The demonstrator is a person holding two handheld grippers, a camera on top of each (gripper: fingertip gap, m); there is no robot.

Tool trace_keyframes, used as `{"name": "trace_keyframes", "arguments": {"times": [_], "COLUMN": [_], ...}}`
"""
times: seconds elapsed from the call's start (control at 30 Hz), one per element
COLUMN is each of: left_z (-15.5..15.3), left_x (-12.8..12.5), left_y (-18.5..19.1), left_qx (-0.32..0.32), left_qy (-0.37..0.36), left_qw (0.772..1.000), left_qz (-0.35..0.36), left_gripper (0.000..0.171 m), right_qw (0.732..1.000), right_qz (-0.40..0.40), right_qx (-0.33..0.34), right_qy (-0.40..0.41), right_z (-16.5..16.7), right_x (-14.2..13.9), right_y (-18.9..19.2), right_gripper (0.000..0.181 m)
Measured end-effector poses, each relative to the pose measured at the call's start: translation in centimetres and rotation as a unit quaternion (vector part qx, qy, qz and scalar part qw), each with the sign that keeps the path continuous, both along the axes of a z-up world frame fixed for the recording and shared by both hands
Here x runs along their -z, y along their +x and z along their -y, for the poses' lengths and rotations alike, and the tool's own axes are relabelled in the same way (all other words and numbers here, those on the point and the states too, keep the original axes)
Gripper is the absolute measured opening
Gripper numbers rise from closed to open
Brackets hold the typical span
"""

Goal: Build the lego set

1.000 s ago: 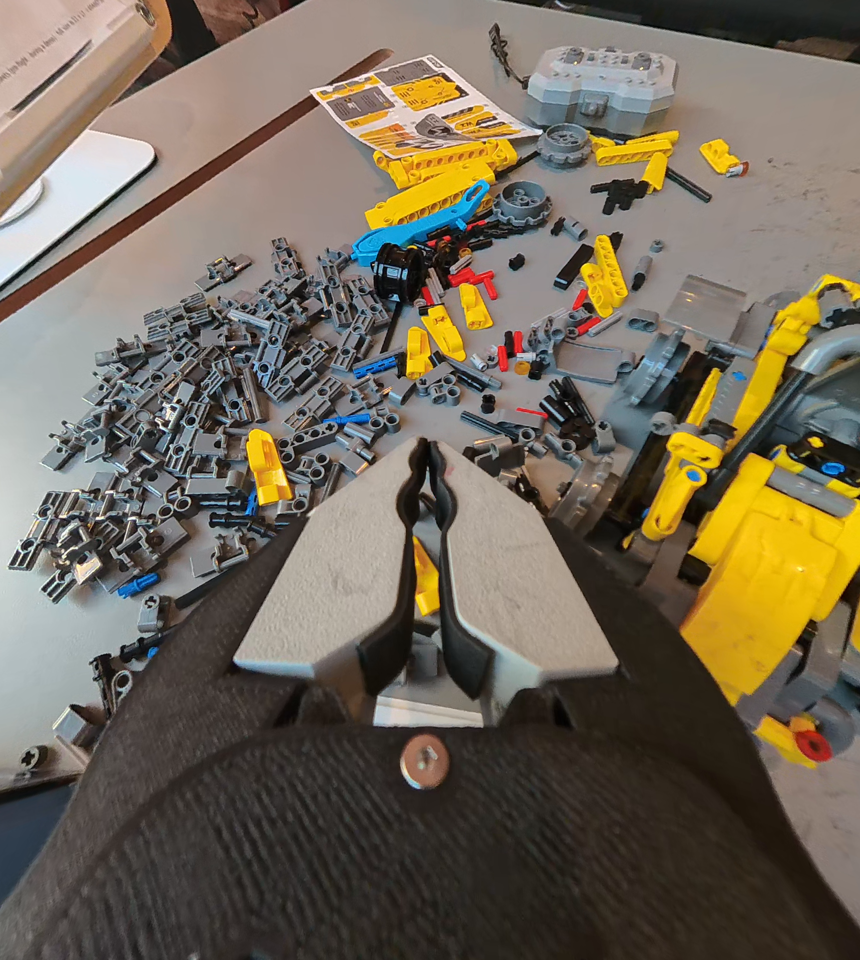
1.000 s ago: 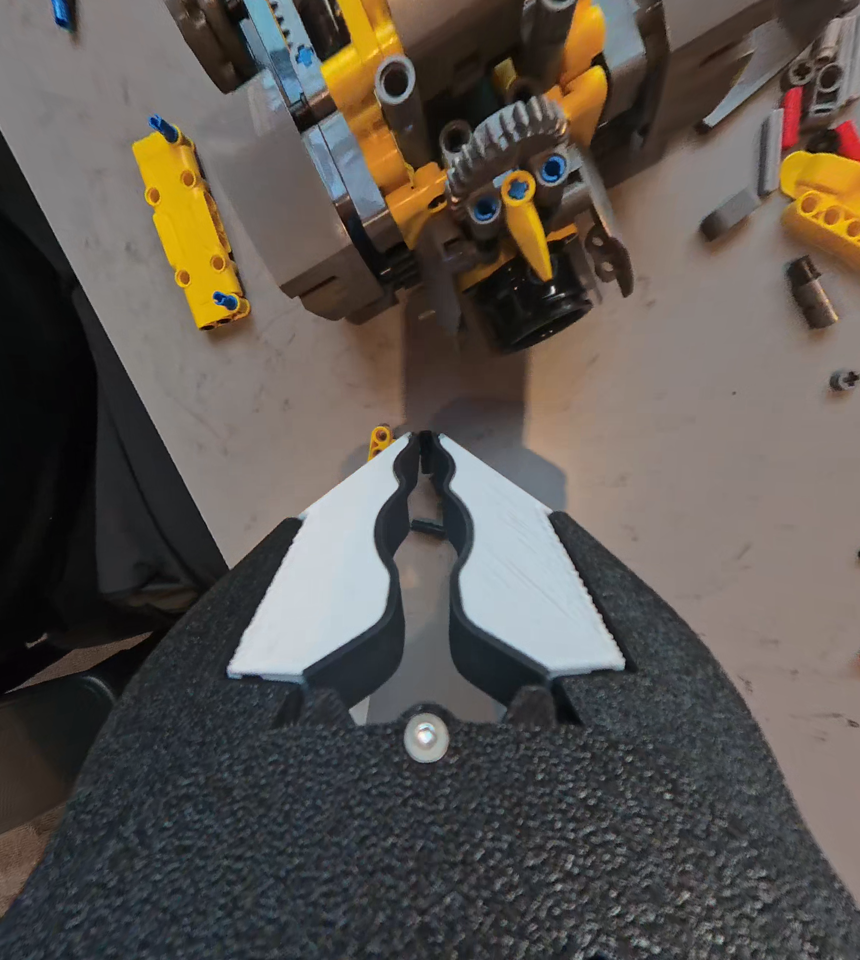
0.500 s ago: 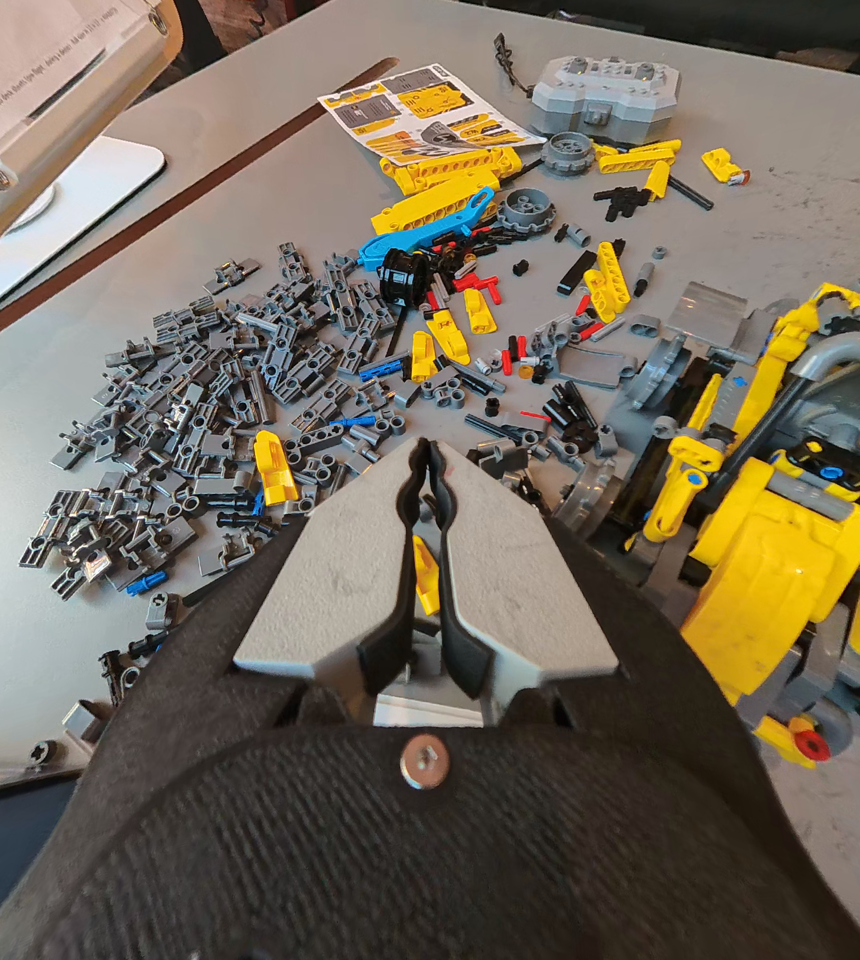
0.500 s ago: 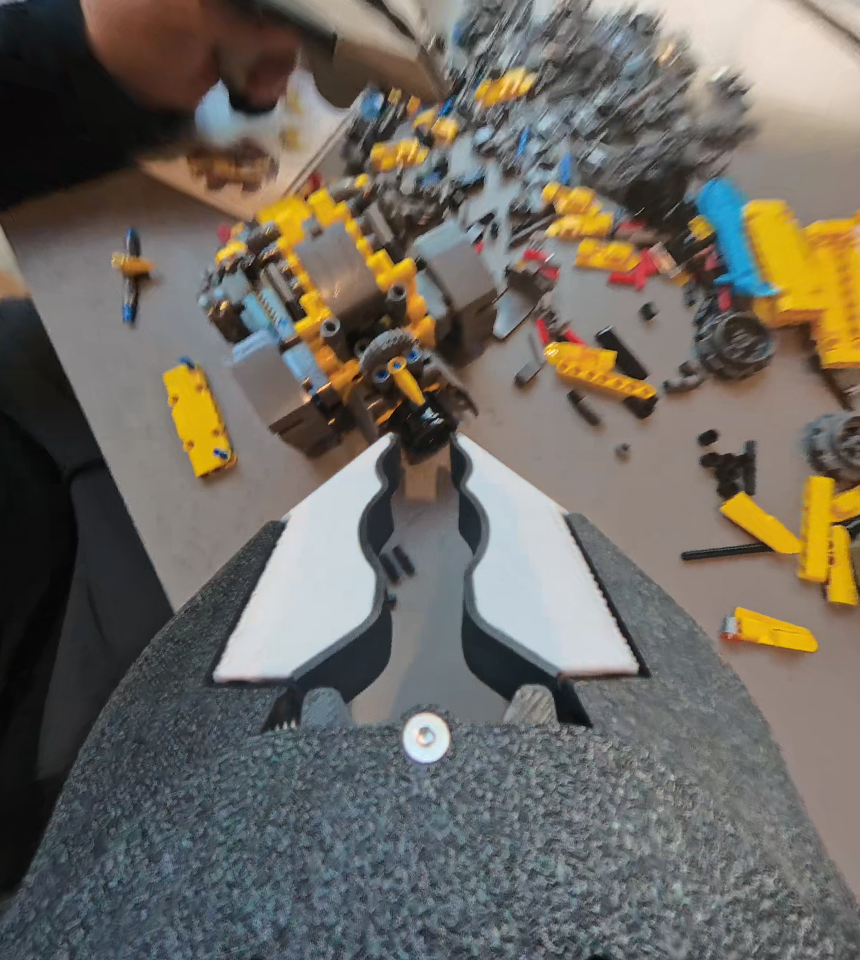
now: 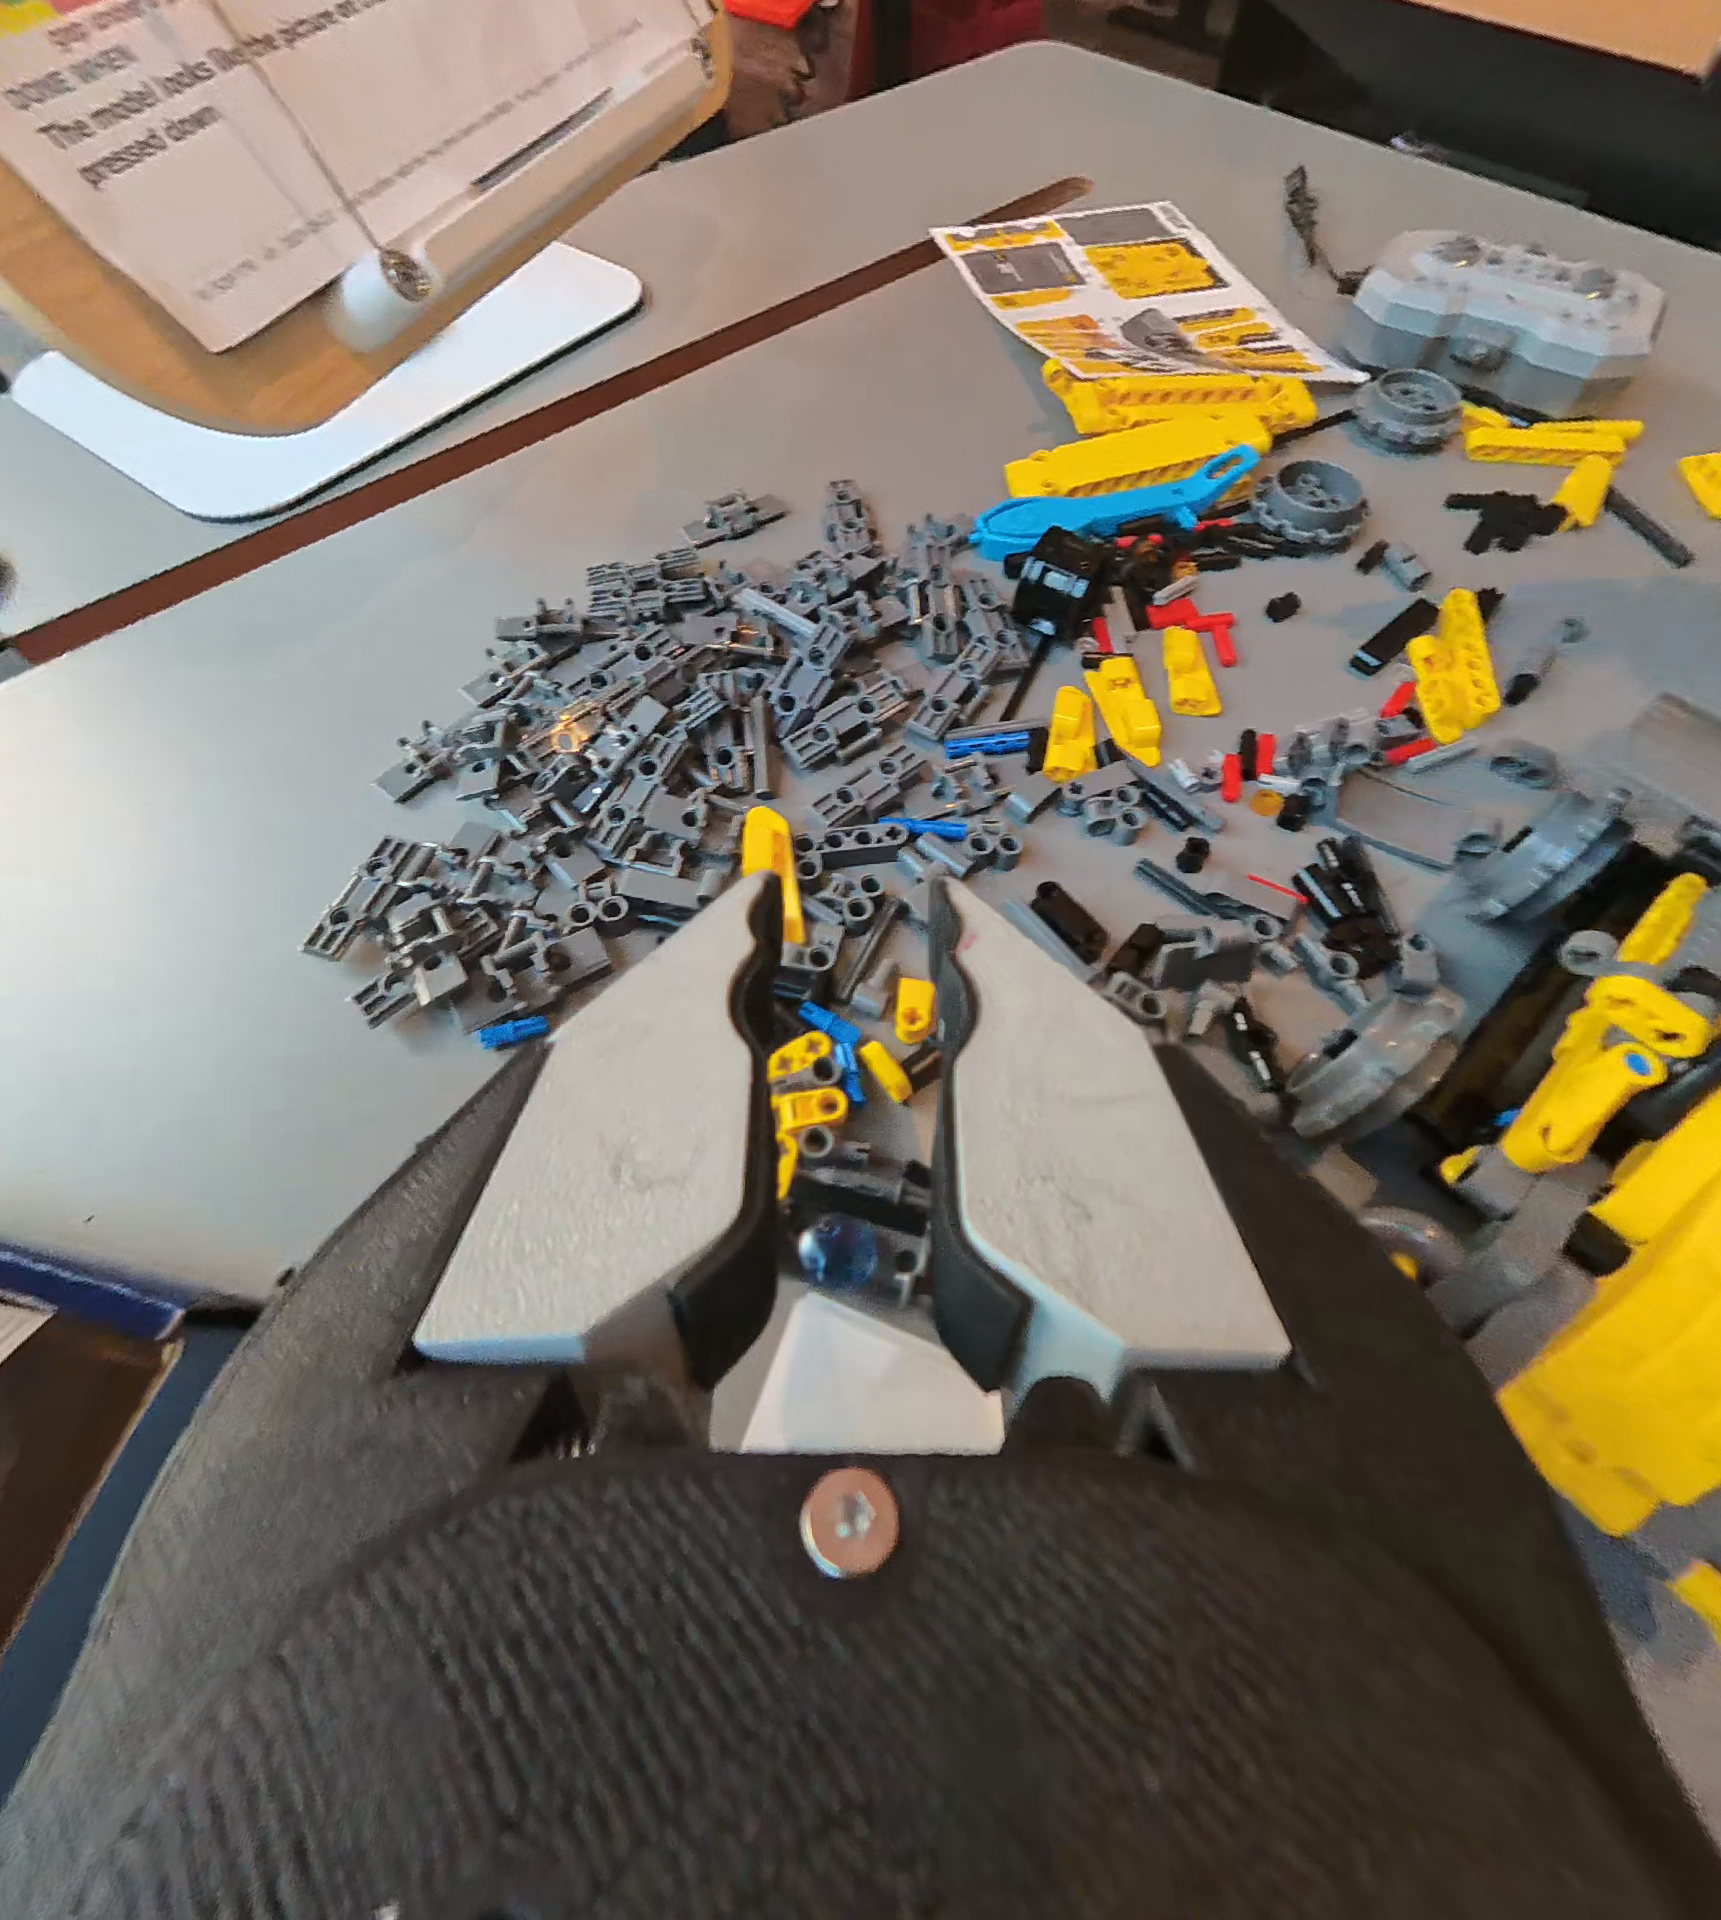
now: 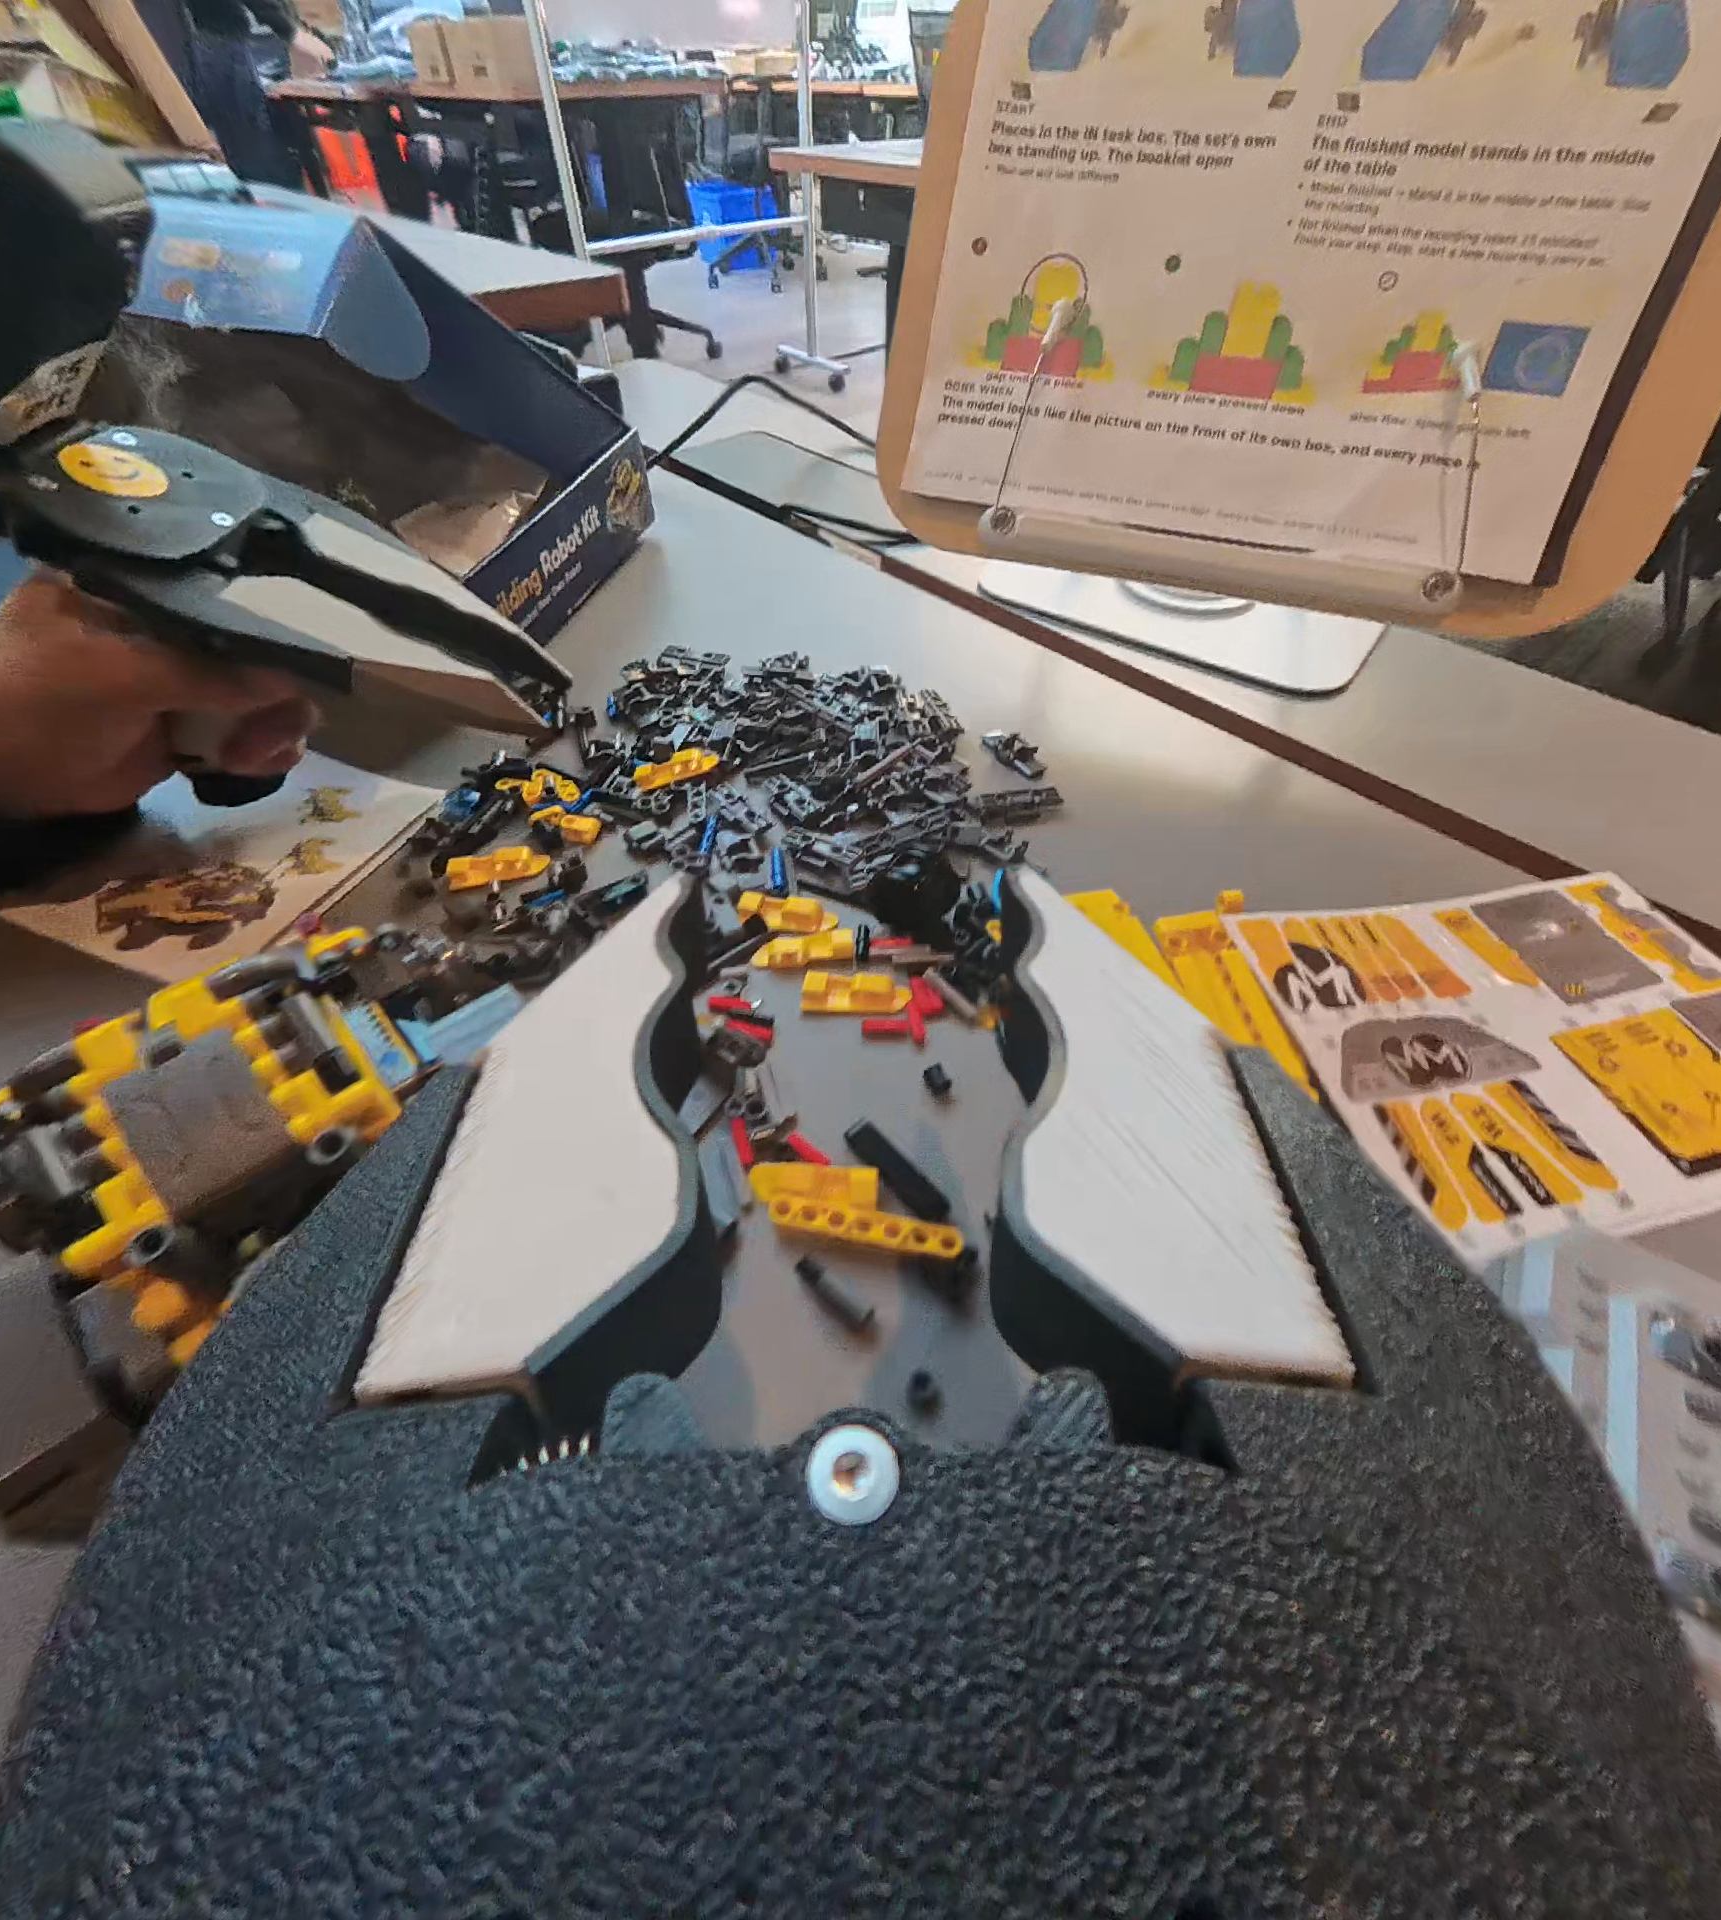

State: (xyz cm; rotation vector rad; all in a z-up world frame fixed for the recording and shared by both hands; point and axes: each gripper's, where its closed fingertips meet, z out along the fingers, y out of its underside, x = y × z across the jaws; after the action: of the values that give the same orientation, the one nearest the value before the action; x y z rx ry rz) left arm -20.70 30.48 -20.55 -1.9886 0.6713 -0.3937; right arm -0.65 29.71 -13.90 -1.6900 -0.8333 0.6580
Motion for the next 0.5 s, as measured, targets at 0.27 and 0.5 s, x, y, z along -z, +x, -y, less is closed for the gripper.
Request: {"name": "trace_keyframes", "arguments": {"times": [0.27,0.5], "left_z": [-0.9,-0.8], "left_x": [1.5,1.2], "left_y": [-0.9,-0.3], "left_qx": [-0.027,-0.023], "left_qy": [-0.011,-0.004], "left_qw": [0.999,1.0], "left_qz": [-0.017,-0.012], "left_gripper": [0.035,0.041], "right_qw": [0.998,0.998], "right_qz": [-0.056,-0.06], "right_qx": [-0.019,0.022], "right_qy": [0.003,0.01], "right_z": [-4.5,-5.4], "right_x": [0.5,0.5], "right_y": [-1.5,0.7], "right_gripper": [0.044,0.06]}}
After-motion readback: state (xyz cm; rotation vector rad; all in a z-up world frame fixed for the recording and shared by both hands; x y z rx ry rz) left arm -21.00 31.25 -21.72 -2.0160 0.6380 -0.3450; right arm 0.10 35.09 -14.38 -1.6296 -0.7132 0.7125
